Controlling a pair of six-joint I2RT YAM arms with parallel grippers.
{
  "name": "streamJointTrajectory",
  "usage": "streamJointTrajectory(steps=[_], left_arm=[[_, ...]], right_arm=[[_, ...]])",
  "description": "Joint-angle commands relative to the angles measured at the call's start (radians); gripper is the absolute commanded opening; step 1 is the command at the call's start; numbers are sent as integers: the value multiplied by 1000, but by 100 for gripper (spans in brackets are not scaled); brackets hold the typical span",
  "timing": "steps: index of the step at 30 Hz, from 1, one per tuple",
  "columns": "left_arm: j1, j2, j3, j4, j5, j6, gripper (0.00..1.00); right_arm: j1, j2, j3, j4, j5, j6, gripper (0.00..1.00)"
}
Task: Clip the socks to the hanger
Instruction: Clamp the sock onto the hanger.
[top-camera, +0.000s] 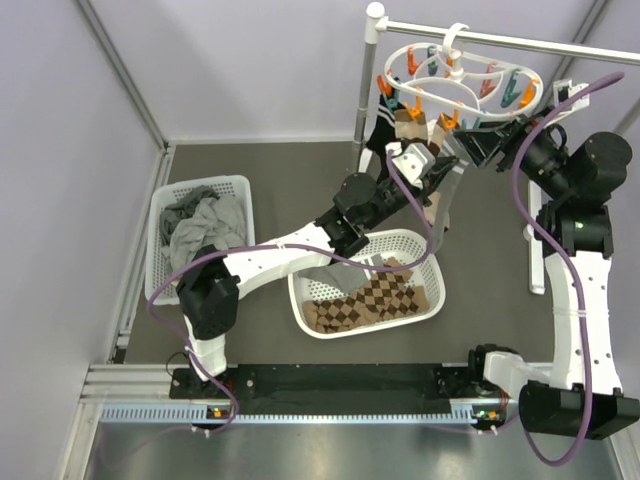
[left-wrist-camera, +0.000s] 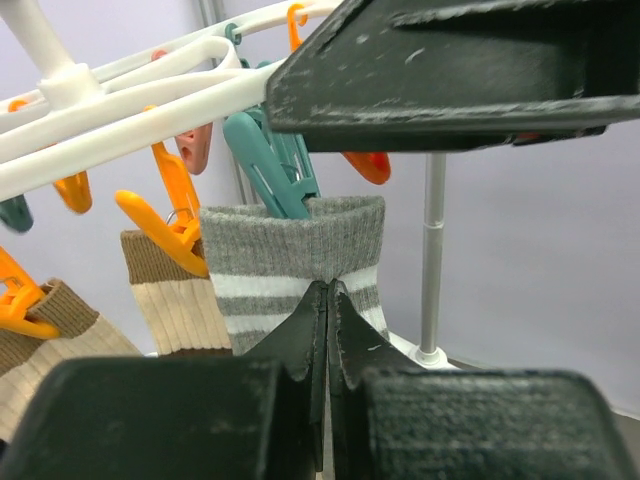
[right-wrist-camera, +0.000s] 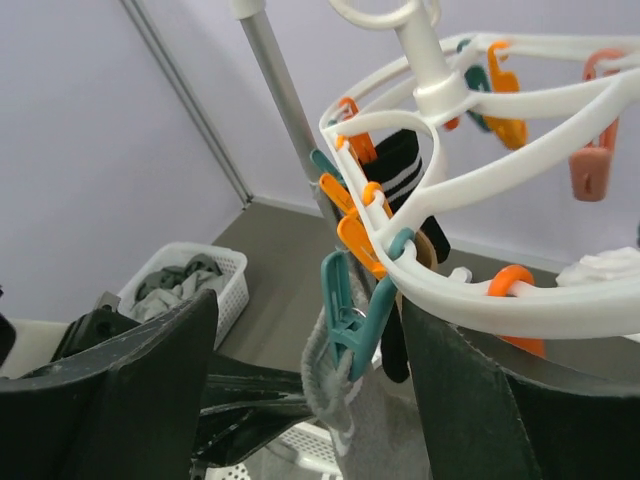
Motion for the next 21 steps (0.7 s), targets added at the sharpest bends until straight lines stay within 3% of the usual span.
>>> streamJointTrajectory(steps=[1,6,11,16,21], left_arm=[[1,-21,26,50,-13,-17,1],[3,-55,-35,59,-42,-24,9],[12,-96,-74,42,-51,-40,28],[26,-147,-123,27,-50,-64,43],[40,-207,-191,-26,-50,-78,62]], right_arm=[[-11,-55,101,-108,50,-113,73],[-11,-122,146,-244,150,-222,73],[-11,-174,148,-373,355,-386,74],[-11,-194,91,-349,469,-460,73],[-11,-153,36,-279,408,-536,73]])
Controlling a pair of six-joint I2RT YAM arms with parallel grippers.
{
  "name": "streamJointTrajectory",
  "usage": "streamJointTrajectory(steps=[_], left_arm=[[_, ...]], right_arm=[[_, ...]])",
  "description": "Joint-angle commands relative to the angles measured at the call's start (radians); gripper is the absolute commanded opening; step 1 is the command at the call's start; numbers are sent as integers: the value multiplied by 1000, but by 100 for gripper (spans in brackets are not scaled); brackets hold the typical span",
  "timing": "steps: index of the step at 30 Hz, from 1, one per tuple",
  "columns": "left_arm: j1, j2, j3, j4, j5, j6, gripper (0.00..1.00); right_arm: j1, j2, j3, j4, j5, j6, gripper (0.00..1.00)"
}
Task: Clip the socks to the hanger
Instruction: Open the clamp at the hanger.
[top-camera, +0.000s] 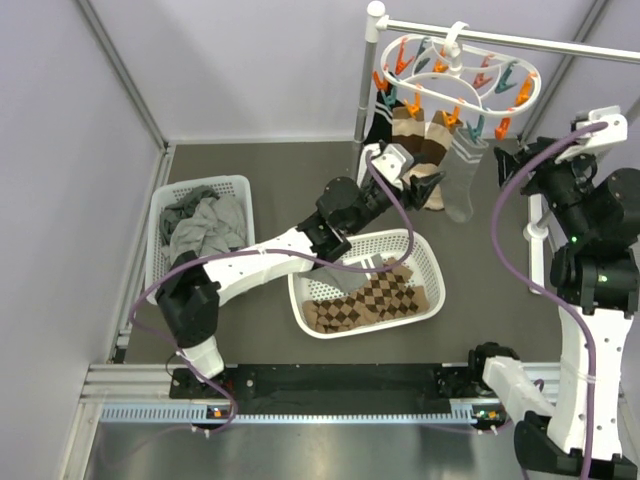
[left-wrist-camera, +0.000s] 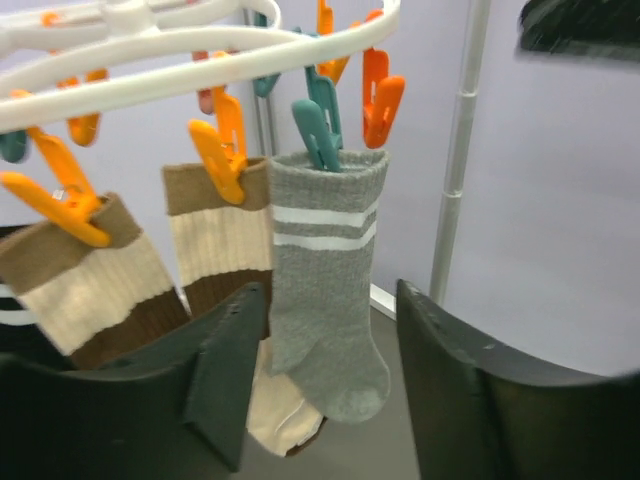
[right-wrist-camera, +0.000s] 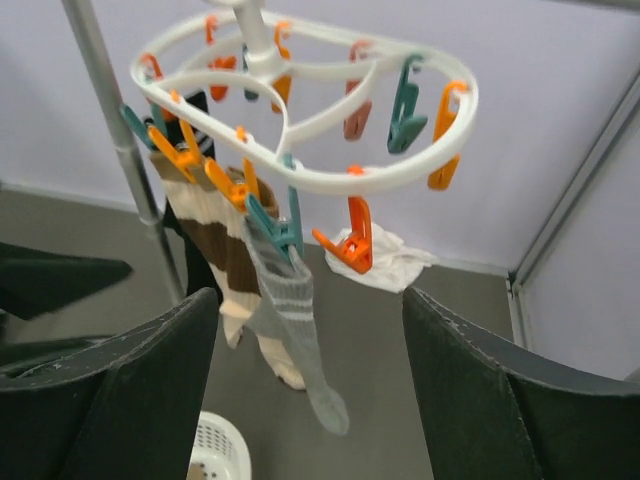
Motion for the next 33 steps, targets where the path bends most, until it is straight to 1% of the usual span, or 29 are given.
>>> streamJointTrajectory(steps=[1,4,6,7,11,12,14,18,21,27,30,32,33], left_arm=[[17,-123,-60,-10,-6,-55,65],[25,-176,-109,-62,-5,-74,74],[26,-196,-137,-116,-5,-81,78],[26,-215,-146,-130,-5,-83,79],[26,-265,-213,-171,1,-97,80],[26,-281,-224,-186,3,-97,81],[26,-294,-241,-205,6,-98,81],[26,-308,-249,-240,9,-91,81],[26,-308,-247,-251,21,-86,81],[26,-295,-232,-263,37,-81,81],[26,-292,-229,-268,43,-81,81],[26,-289,-227,-274,50,-83,80],[28,-289,-226,-277,51,-84,80]], right_arm=[[-9,55,-36,66,2,-137,73],[-12,96,-33,88,21,-208,75],[-24,128,-27,103,22,-233,75],[-55,142,-17,119,7,-238,76],[-124,205,33,117,-146,-245,75],[-130,234,47,110,-204,-260,75],[-146,262,90,93,-254,-268,75],[-173,321,157,71,-421,-254,72],[-175,349,185,74,-475,-241,69],[-175,361,197,85,-542,-205,55],[-175,354,184,90,-551,-189,43],[-175,339,173,96,-561,-167,38],[-175,335,156,108,-564,-158,32]])
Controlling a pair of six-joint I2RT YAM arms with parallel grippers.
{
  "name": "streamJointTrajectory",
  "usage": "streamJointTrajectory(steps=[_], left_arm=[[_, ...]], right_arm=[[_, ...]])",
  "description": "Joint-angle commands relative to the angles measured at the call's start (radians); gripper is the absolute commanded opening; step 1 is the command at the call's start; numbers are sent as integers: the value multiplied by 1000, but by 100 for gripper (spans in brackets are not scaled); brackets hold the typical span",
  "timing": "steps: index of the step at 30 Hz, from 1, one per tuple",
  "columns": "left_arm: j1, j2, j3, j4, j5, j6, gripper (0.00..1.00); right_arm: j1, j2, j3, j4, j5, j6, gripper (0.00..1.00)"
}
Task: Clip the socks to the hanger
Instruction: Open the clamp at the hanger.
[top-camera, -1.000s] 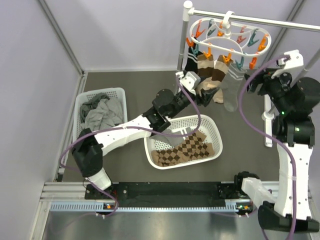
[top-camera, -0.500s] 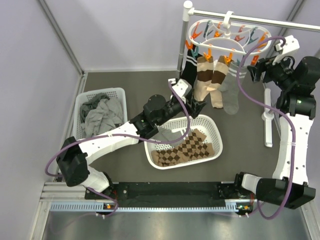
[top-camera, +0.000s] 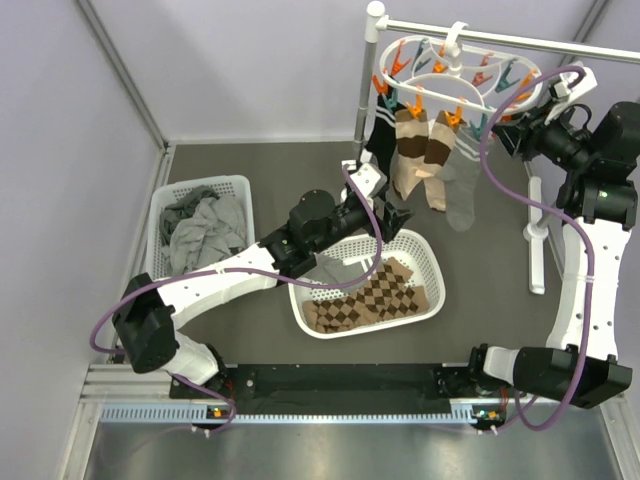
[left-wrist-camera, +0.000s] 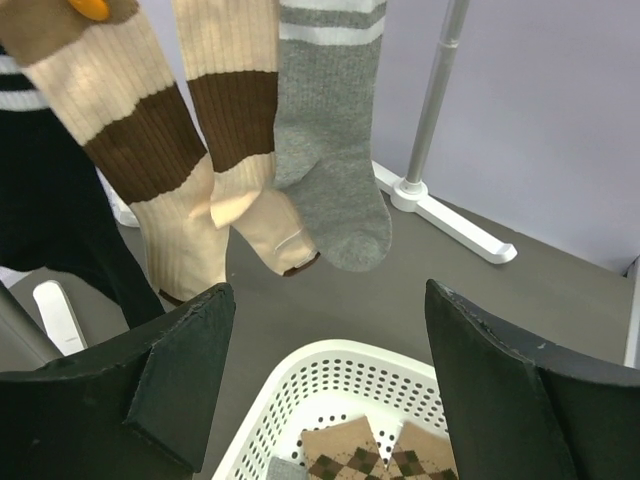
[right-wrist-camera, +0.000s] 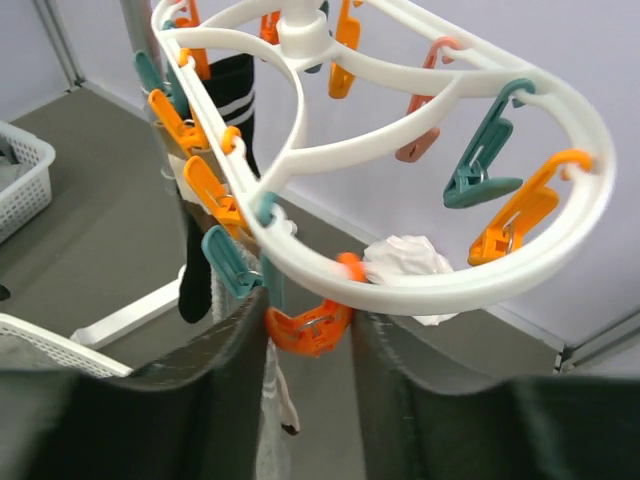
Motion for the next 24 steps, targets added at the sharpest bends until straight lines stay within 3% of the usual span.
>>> streamJointTrajectory(steps=[1,6,12,24], left_arm=[[1,-22,23,11,25,-2,80],[1,-16,18,-34,11,8,80],[1,-10,0,-136,-23,21,80],[0,103,13,-532,-215,10,76]], right_arm=[[-13,-38,-9,70,-62,50,29],[-13,-98,-80,112,-66,134,12],[-13,-138,-112,113,-49,249,1],[-12,-178,-137,76,13,366,0]])
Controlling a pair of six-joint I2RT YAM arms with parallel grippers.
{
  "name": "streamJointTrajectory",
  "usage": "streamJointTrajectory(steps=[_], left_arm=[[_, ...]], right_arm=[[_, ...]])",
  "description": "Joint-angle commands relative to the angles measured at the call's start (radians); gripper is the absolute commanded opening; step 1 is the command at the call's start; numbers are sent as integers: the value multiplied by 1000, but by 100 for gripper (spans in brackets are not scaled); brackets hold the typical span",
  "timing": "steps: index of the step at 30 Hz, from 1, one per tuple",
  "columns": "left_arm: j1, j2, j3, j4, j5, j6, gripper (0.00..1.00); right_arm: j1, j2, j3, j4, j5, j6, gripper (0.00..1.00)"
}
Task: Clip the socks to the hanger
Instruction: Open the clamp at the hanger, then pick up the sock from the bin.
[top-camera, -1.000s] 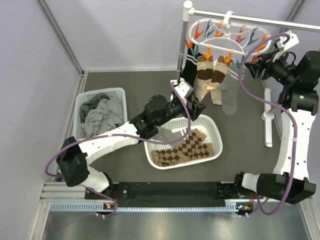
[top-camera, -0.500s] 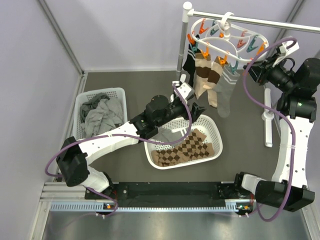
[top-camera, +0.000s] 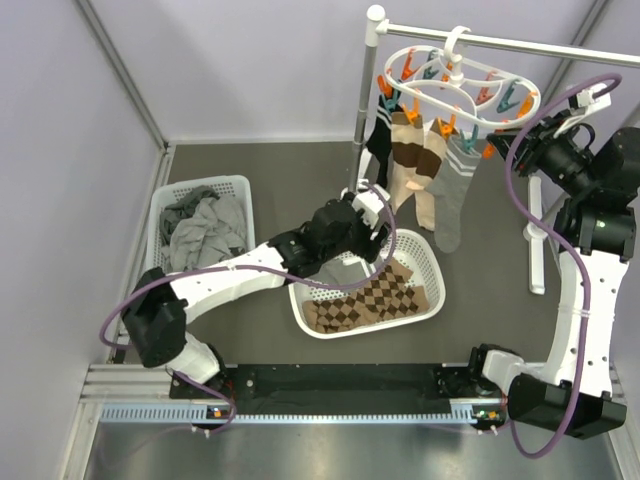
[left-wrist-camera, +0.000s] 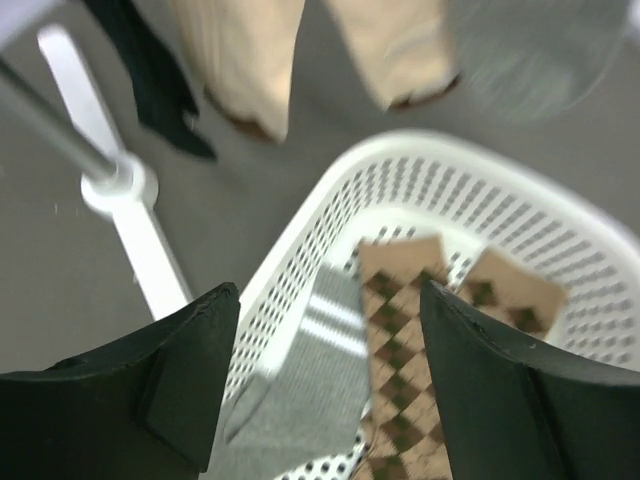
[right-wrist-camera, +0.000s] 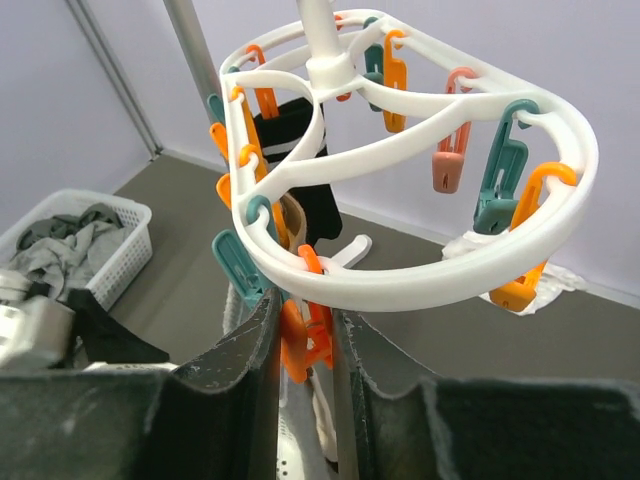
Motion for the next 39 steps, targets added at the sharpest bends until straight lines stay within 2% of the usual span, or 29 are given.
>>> streamJointTrajectory(steps=[1,6,13,24,25,26,29,30,33,39], left_arm=[[0,80,43,-198,-74,-3,75],[-2,201,145,-340,-59,10,69],[-2,382,268,-435,-68,34,57],[-2,577,368,-509,2,63,42],[-2,586,374,-522,10,62,39],[-2,596,380,-540,18,59,32],[-2,594,371,-545,57,57,20],[-2,582,366,-542,70,57,13],[-2,536,350,-534,76,56,0],[3,396,311,-480,81,59,0]], right_arm=[[-11,-25,-20,10,9,47,0],[-11,-36,-52,30,8,56,0],[-11,-39,-67,41,0,56,0],[-11,-40,-74,41,-4,46,0],[-11,-40,-75,41,-6,46,0],[-11,-42,-74,41,-8,46,0],[-11,-42,-72,41,-6,46,0],[-11,-41,-72,41,-5,44,0],[-11,-40,-67,37,-5,44,0],[-11,-40,-60,35,-6,44,0]])
